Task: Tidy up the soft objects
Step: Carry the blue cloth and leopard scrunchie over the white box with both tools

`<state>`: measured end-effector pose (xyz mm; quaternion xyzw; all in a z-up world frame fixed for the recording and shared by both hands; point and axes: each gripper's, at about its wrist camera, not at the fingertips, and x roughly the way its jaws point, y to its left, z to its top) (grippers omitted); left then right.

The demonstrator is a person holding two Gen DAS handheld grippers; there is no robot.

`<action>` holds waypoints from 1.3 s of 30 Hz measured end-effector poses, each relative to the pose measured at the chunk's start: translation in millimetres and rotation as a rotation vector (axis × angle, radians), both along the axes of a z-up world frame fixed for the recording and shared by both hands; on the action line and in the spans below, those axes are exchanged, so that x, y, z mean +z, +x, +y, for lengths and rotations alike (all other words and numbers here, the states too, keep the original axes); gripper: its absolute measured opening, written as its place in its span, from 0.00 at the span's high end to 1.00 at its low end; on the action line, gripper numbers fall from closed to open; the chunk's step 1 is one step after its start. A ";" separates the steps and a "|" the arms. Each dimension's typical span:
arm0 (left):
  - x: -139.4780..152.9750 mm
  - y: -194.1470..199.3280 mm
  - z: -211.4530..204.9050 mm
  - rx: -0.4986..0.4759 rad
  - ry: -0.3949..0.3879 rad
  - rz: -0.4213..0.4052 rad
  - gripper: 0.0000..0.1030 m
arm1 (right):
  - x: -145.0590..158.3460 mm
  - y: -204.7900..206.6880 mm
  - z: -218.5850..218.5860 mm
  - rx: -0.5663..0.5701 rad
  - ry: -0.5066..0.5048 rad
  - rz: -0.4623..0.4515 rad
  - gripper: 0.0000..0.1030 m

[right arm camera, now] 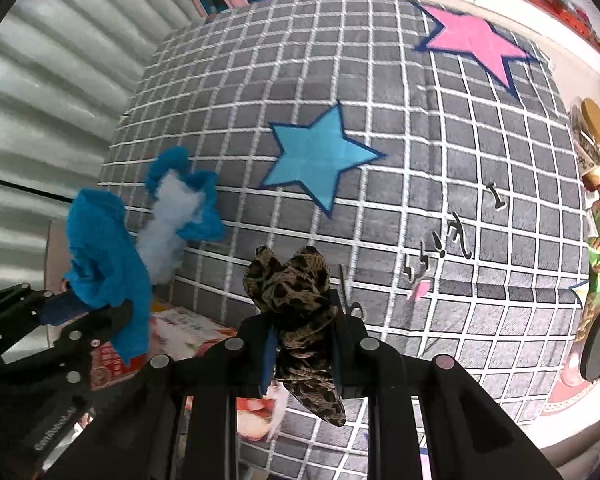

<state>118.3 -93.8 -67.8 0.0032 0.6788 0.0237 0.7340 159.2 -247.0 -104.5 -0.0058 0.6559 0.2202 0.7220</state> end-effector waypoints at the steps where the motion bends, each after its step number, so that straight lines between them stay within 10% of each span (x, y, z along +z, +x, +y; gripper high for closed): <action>1: 1.4 -1.7 2.1 0.002 -0.003 -0.005 0.75 | 6.0 -2.6 3.9 0.005 0.003 -0.010 0.78; 39: 64.0 -125.7 138.5 0.233 -0.027 -0.160 0.75 | 102.2 -117.9 169.0 0.317 -0.010 -0.170 0.77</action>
